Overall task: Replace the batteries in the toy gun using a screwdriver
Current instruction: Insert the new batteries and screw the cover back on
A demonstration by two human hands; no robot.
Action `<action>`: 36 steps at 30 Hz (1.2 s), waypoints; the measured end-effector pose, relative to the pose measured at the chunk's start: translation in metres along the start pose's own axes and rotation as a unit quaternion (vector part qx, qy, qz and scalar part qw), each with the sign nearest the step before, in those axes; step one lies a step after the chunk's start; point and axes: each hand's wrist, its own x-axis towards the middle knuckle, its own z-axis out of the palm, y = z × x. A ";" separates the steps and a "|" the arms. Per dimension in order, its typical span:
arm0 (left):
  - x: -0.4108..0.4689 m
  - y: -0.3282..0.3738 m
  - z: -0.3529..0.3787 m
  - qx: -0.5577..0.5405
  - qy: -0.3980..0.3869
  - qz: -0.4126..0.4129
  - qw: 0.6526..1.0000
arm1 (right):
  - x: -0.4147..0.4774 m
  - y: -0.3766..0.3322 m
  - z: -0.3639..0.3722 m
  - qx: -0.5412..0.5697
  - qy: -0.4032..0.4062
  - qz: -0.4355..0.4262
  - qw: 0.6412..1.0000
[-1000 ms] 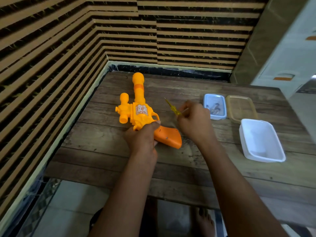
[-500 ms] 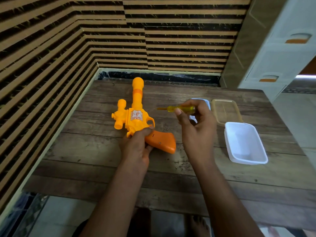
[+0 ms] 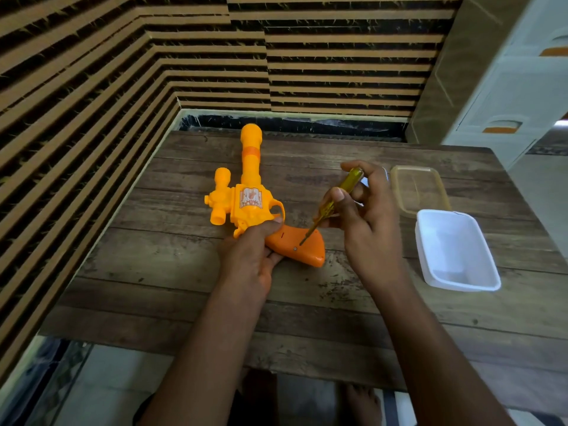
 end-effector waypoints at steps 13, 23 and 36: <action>0.006 -0.003 -0.002 0.017 0.007 0.005 1.000 | 0.004 0.014 0.006 -0.015 -0.022 0.027 0.999; 0.006 -0.004 -0.001 0.019 0.010 -0.002 1.000 | 0.002 0.013 0.006 -0.086 -0.025 -0.006 0.996; 0.004 -0.004 -0.001 0.029 0.007 0.018 0.999 | -0.002 -0.008 0.007 -0.030 -0.074 -0.091 0.993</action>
